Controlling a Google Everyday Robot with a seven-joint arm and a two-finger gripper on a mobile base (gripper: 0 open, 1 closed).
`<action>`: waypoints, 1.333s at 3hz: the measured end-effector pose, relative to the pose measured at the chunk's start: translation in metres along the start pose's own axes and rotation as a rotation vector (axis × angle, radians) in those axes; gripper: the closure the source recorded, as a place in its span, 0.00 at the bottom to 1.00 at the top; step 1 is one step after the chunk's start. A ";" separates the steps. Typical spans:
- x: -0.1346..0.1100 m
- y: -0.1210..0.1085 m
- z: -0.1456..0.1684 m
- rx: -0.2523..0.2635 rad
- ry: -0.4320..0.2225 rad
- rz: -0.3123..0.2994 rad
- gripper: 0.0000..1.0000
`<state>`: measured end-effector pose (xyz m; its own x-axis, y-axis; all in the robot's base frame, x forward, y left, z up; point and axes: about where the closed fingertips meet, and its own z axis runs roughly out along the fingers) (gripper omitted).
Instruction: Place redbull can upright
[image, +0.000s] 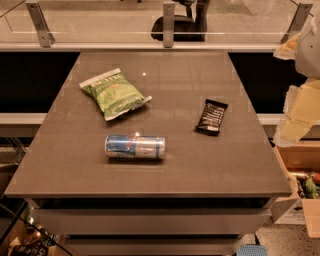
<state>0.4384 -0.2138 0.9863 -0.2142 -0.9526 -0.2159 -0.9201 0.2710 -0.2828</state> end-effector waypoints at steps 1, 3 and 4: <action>-0.001 0.000 -0.001 0.003 -0.001 0.001 0.00; -0.028 0.011 -0.008 0.031 -0.062 0.043 0.00; -0.043 0.015 -0.003 0.021 -0.092 0.066 0.00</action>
Offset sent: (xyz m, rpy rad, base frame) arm -0.0088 0.0280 0.0102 0.0661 -0.0430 -0.0251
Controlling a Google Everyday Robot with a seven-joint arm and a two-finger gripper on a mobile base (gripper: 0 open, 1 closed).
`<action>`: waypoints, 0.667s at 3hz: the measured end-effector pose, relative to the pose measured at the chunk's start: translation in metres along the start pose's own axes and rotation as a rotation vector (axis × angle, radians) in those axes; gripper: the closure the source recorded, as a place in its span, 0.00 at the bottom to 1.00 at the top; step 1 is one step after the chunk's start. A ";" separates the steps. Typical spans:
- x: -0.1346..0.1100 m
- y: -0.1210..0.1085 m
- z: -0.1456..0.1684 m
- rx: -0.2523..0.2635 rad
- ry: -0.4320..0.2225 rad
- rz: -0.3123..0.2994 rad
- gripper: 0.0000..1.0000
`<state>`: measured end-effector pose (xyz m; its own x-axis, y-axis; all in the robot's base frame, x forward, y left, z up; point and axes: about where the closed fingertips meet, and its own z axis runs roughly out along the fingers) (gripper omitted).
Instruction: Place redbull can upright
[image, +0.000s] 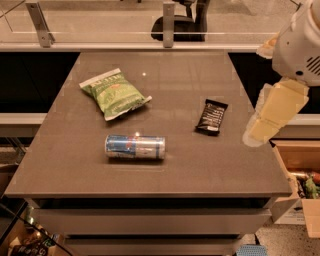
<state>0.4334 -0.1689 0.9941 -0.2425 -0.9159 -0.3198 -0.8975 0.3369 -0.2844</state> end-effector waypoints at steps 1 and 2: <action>-0.010 0.003 0.016 -0.022 -0.009 0.021 0.00; -0.024 0.013 0.038 -0.060 -0.008 0.010 0.00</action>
Offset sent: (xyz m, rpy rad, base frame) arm 0.0128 0.0579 -0.0595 0.0311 0.1102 0.0396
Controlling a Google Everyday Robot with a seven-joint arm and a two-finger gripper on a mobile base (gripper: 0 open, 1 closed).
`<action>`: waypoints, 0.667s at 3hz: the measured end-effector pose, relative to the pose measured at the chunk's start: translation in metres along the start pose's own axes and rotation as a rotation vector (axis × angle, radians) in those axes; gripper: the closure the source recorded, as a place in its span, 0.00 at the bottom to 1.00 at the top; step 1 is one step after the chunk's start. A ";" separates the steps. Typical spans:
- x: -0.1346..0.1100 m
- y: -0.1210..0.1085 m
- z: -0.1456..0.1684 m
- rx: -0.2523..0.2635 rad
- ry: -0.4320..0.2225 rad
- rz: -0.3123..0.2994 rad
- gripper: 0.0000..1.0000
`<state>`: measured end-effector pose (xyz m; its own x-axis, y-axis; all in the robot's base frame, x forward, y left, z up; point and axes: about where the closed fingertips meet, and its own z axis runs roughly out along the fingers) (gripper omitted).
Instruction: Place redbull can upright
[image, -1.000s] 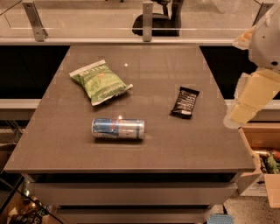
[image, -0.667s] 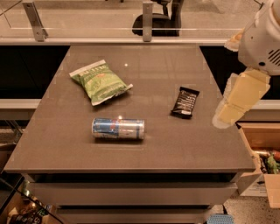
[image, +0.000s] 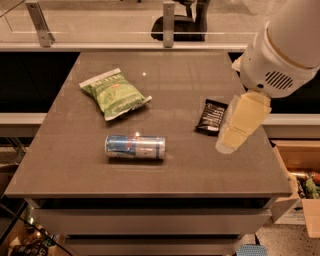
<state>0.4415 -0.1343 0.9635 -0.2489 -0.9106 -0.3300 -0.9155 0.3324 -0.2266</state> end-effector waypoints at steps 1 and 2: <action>-0.006 0.006 0.008 -0.007 -0.003 -0.007 0.00; -0.036 0.031 0.018 -0.009 -0.009 -0.032 0.00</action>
Offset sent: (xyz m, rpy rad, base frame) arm -0.0171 0.0461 -0.0160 0.0150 0.0129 0.0374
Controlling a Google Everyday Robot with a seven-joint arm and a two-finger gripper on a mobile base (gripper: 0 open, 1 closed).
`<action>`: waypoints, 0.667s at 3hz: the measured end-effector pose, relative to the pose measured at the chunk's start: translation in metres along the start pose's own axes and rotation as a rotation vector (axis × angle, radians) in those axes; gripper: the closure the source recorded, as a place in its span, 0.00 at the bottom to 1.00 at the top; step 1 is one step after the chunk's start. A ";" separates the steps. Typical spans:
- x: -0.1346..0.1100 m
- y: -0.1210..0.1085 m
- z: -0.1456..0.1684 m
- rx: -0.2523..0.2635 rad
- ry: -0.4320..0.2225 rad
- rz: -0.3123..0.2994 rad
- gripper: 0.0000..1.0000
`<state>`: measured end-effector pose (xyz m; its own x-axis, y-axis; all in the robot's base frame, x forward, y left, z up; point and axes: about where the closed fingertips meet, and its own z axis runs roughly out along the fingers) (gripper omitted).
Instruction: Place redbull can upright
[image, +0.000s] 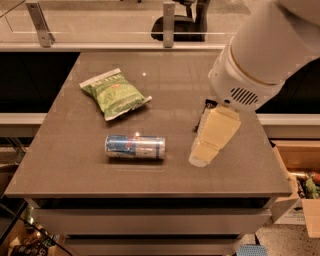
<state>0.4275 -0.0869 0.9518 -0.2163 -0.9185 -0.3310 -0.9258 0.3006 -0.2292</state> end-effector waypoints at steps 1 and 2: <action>0.000 0.000 0.000 0.000 0.000 0.000 0.00; -0.004 -0.002 -0.007 0.012 0.027 -0.011 0.00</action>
Offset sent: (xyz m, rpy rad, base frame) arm 0.0061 -0.0012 0.0066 -0.0718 0.0146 -0.0050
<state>0.4283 -0.0853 0.9596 -0.2142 -0.9284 -0.3036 -0.9246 0.2929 -0.2434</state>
